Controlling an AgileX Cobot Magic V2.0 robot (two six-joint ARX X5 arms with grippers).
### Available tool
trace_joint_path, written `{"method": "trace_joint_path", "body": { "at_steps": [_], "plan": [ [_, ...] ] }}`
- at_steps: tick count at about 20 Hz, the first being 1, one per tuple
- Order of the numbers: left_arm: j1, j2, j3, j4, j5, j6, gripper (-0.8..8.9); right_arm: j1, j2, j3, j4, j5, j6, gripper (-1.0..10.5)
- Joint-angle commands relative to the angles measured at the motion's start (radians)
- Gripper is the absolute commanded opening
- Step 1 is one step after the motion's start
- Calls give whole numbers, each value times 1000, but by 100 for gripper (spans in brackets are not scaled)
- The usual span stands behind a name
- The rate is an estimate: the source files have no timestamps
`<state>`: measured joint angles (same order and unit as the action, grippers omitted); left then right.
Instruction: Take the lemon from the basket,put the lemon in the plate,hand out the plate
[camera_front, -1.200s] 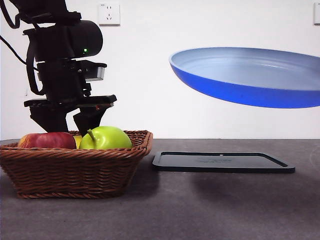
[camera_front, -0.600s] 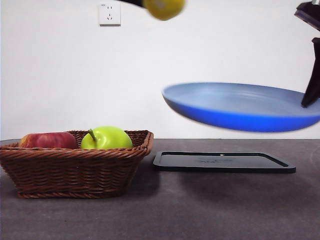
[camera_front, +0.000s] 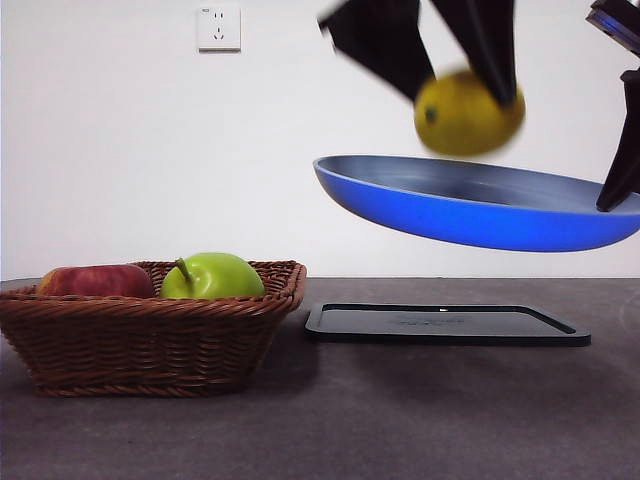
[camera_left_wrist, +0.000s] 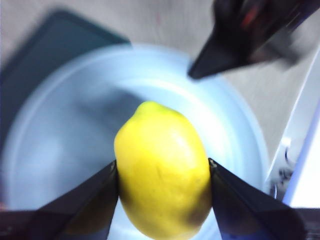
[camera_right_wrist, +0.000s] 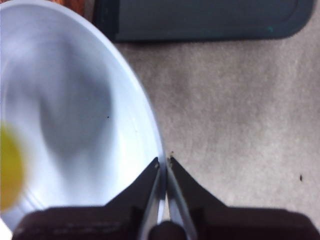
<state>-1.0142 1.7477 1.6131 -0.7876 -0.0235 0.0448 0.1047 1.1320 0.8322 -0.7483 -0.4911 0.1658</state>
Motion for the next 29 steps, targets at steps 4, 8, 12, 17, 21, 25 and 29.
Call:
{"method": "trace_joint_path", "body": {
  "at_steps": [4, 8, 12, 17, 21, 25, 29],
  "plan": [
    [-14, 63, 16, 9, -3, 4, 239, 2, 9, 14, 2, -9, 10, 3],
    [-14, 66, 16, 8, -3, 4, 341, 2, 9, 14, -16, -10, 9, 3],
    [-14, 69, 16, 0, -2, -18, 386, 2, 8, 14, -49, -39, 13, 3],
    [-14, 61, 19, 0, 2, -37, 391, 2, 8, 14, -75, -41, 40, 3],
    [-14, -1, 42, 2, 38, -38, 391, 1, 9, 14, -75, -26, 55, 3],
    [3, -114, 45, -8, 52, -31, 389, 0, 17, 32, -75, 4, 73, 3],
    [55, -270, 45, -84, 51, -17, 389, 0, 82, 91, -75, 29, 78, 3]
  ]
}}
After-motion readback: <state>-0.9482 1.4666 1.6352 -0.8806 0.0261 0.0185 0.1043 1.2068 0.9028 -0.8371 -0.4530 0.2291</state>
